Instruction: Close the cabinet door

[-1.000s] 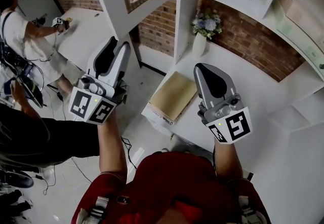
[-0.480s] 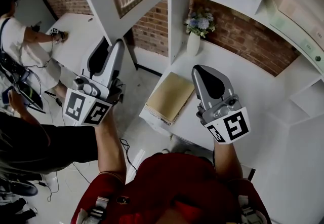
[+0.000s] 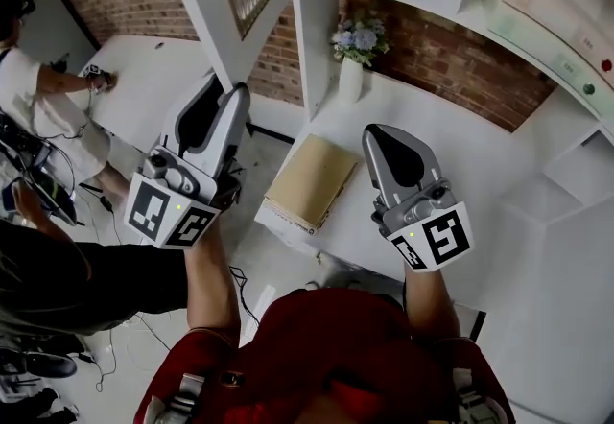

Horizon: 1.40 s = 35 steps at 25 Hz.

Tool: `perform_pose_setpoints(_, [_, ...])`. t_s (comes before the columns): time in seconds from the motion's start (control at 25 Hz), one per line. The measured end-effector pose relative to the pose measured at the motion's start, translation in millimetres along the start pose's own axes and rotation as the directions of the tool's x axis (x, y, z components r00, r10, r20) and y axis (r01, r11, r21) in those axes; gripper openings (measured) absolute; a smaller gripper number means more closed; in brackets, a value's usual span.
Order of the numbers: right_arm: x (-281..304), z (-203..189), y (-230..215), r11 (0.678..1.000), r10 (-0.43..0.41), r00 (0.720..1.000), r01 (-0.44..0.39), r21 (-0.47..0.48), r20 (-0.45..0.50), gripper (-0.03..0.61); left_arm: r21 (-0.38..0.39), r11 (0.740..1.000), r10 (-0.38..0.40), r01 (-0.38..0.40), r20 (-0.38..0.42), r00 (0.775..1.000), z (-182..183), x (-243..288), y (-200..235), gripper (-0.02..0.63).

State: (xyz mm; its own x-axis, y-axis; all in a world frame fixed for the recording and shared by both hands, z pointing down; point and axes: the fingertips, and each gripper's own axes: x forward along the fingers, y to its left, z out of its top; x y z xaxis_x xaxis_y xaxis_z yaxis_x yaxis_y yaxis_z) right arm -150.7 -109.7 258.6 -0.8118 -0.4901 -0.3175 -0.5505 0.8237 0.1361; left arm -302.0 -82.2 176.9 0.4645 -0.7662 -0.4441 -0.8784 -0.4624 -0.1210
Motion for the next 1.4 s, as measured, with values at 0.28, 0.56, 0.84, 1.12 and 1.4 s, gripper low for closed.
perform_pose_setpoints(0.28, [-21.6, 3.1, -17.9, 0.999, -0.043, 0.999, 0.043, -0.011, -0.003, 0.014, 0.027, 0.999, -0.031, 0.031, -0.01, 0.999, -8.7, 25.8, -32.6, 0.13])
perform_pose_setpoints(0.56, [-46.1, 7.3, -46.3, 0.995, -0.097, 0.995, 0.097, -0.02, 0.0, 0.014, -0.012, 0.999, -0.046, 0.046, 0.017, 0.999, -19.9, 53.2, -56.9, 0.135])
perform_pose_setpoints(0.84, [-65.7, 9.1, -67.3, 0.99, -0.138, 0.99, 0.138, -0.011, 0.001, 0.014, -0.019, 0.995, -0.096, 0.096, 0.005, 0.995, -29.8, 80.6, -80.2, 0.138])
perform_pose_setpoints(1.12, [-82.8, 9.0, -88.7, 0.985, -0.172, 0.985, 0.172, -0.016, -0.001, 0.014, -0.026, 0.989, -0.145, 0.145, -0.016, 0.989, -45.4, 114.9, -101.7, 0.135])
perform_pose_setpoints(1.4, [-94.4, 8.0, -105.2, 0.98, -0.197, 0.98, 0.197, -0.015, -0.006, 0.014, -0.032, 0.983, -0.184, 0.183, -0.036, 0.982, -58.7, 150.1, -117.5, 0.07])
